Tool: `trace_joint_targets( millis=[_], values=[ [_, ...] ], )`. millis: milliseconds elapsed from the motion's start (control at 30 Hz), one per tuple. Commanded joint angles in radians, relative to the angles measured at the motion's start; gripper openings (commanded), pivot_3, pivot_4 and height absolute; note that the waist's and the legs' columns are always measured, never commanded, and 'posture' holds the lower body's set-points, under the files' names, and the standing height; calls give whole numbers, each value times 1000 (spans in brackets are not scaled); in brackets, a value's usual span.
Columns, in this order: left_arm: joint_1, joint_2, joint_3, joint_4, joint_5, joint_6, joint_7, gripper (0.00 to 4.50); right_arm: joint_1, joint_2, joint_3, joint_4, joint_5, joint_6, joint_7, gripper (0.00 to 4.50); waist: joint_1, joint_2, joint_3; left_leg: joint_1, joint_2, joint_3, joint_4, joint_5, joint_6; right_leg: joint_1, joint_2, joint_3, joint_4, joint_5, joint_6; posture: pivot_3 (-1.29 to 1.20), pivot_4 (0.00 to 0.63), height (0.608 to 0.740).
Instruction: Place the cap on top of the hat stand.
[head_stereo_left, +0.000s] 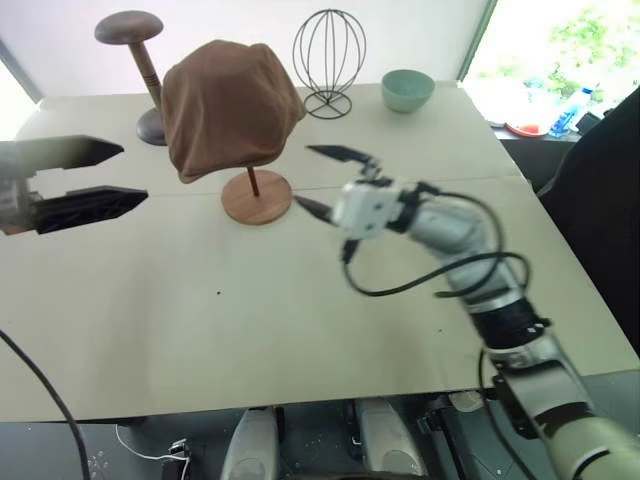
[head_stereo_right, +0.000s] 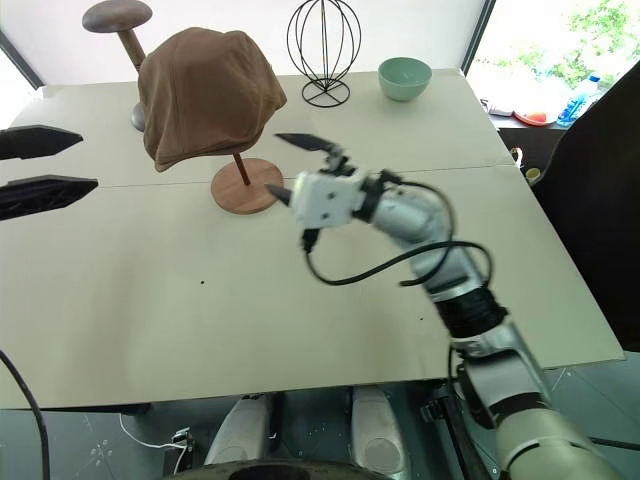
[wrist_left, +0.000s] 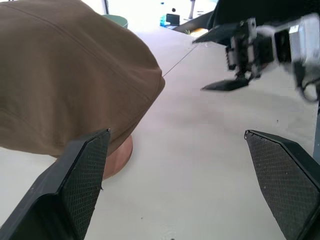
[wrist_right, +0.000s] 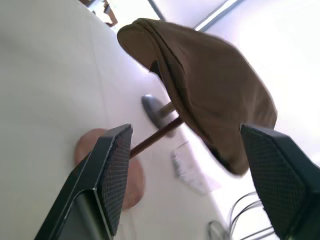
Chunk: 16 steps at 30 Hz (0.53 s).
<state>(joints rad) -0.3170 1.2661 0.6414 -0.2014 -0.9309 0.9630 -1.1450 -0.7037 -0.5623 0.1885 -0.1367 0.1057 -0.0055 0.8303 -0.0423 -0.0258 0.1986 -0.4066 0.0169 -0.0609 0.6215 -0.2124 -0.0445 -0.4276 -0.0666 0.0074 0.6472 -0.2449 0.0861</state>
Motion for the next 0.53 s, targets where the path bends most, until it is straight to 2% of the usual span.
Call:
trace_joint_targets(
  millis=[33, 67, 133, 200, 300, 400, 533],
  values=[
    [26, 39, 56, 18, 57, -44, -38, 4500, -82, -219, -171, -48, 420, 396, 345, 3483, 4, 2, 1, 0, 0, 0, 0, 0, 0, 0, 0, 0, 0, -1, -2, 0, 150, 740],
    [36, 43, 64, 27, 71, -55, -52, 4500, -140, -283, -192, 8, 489, 500, 423, 3483, 4, 2, 1, 0, 0, 0, 0, 0, 0, 0, 0, 0, 0, -1, -2, 0, 150, 740],
    [53, 55, 82, 50, 95, -68, -78, 4500, -266, -355, -196, 158, 528, 605, 534, 3483, -3, 3, 2, 0, 0, 1, 1, 0, 0, 0, 0, 0, 0, -1, -3, 0, 150, 740],
    [69, 64, 105, 75, 118, -77, -104, 4500, -396, -379, -172, 326, 506, 677, 590, 3483, -11, 3, 2, 1, 2, 2, 0, 0, 1, -1, 2, 1, -1, -1, -5, 0, 150, 740],
    [76, 74, 130, 104, 140, -86, -124, 4500, -526, -373, -129, 524, 429, 679, 642, 3483, -16, 2, 2, 3, 4, 3, -4, -1, 1, -1, 4, 1, -1, -3, -10, 0, 150, 740],
    [75, 79, 140, 116, 152, -92, -137, 4500, -570, -367, -102, 606, 381, 636, 716, 3483, -17, 3, 2, 2, 5, 3, -6, -1, 1, -3, 4, 1, -1, -3, -9, 0, 150, 740],
    [70, 91, 152, 125, 162, -88, -148, 4500, -569, -340, -104, 606, 363, 618, 748, 3483, -16, 4, 3, -2, 5, 4, -6, -1, 1, -9, 4, 1, 0, -1, -5, 0, 150, 740]
  ],
)
